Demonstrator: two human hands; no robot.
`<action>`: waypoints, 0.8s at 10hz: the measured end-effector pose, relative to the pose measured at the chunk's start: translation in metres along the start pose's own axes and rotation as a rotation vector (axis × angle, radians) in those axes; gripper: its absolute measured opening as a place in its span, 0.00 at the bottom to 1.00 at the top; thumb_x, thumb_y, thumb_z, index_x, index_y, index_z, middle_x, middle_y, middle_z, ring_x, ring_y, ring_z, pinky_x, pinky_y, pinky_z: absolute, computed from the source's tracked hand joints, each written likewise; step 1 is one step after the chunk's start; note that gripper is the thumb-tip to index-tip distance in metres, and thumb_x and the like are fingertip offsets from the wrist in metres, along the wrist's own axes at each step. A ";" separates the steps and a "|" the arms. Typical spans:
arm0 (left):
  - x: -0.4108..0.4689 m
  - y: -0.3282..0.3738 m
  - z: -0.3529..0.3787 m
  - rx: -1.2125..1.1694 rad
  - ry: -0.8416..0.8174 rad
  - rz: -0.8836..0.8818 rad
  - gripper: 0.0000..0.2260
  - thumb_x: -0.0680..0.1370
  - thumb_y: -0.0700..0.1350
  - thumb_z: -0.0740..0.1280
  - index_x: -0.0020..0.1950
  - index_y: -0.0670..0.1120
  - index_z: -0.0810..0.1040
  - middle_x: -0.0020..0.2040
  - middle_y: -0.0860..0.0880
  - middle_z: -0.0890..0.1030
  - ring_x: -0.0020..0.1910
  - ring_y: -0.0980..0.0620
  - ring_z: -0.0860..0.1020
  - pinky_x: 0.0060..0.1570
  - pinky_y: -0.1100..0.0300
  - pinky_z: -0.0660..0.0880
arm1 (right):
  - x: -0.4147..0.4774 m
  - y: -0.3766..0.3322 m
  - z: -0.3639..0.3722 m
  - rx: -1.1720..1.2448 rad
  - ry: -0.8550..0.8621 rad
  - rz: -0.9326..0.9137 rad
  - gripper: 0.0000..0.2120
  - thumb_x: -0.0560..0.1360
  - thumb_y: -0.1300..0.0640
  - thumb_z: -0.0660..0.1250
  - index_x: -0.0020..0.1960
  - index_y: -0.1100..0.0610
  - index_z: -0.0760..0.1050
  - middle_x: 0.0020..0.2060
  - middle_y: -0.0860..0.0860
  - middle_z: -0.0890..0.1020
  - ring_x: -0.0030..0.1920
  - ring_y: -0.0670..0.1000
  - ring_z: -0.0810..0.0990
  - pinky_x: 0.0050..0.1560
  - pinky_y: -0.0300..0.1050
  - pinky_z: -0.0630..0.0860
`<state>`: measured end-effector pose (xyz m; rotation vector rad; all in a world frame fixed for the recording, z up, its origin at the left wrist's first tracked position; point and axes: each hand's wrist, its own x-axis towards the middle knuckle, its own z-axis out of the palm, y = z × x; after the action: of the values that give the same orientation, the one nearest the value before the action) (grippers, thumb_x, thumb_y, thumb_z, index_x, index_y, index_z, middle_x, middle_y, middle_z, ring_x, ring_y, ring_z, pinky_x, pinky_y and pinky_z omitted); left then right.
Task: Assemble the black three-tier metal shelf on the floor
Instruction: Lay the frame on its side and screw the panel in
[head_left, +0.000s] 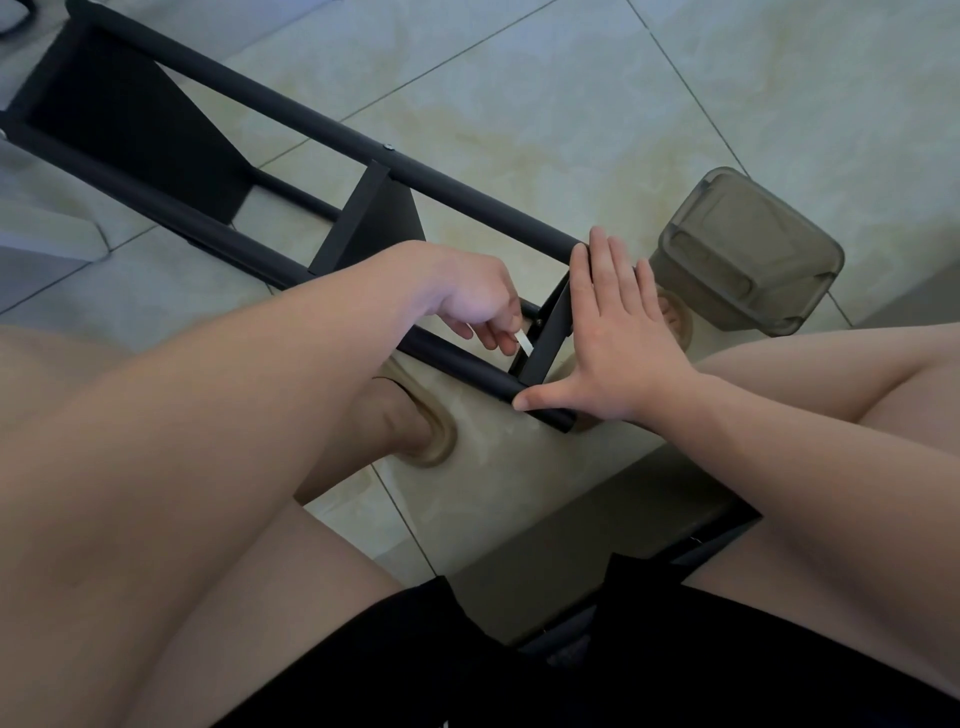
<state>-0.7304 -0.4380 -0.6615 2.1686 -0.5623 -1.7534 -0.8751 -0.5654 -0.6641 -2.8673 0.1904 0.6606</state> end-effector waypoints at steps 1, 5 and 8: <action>-0.002 -0.001 -0.002 0.049 -0.015 -0.002 0.07 0.83 0.42 0.63 0.48 0.47 0.79 0.39 0.55 0.86 0.42 0.58 0.82 0.45 0.60 0.75 | 0.000 0.000 0.000 -0.003 -0.001 0.002 0.75 0.54 0.14 0.55 0.80 0.63 0.31 0.79 0.60 0.30 0.79 0.59 0.29 0.77 0.57 0.31; -0.005 -0.004 0.002 0.265 -0.043 0.011 0.09 0.83 0.43 0.65 0.45 0.51 0.81 0.42 0.56 0.82 0.42 0.57 0.78 0.43 0.60 0.73 | 0.000 0.000 0.000 -0.008 0.008 0.003 0.76 0.55 0.14 0.57 0.80 0.63 0.32 0.79 0.60 0.32 0.79 0.59 0.30 0.77 0.57 0.31; -0.003 -0.008 0.004 0.413 -0.024 0.032 0.09 0.80 0.45 0.68 0.41 0.55 0.80 0.42 0.56 0.80 0.44 0.53 0.76 0.50 0.56 0.73 | -0.001 -0.001 0.000 0.003 0.009 0.006 0.76 0.55 0.14 0.58 0.80 0.63 0.32 0.79 0.59 0.31 0.79 0.59 0.30 0.77 0.56 0.31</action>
<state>-0.7335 -0.4298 -0.6634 2.3842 -1.0381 -1.7714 -0.8754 -0.5645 -0.6638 -2.8679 0.2018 0.6485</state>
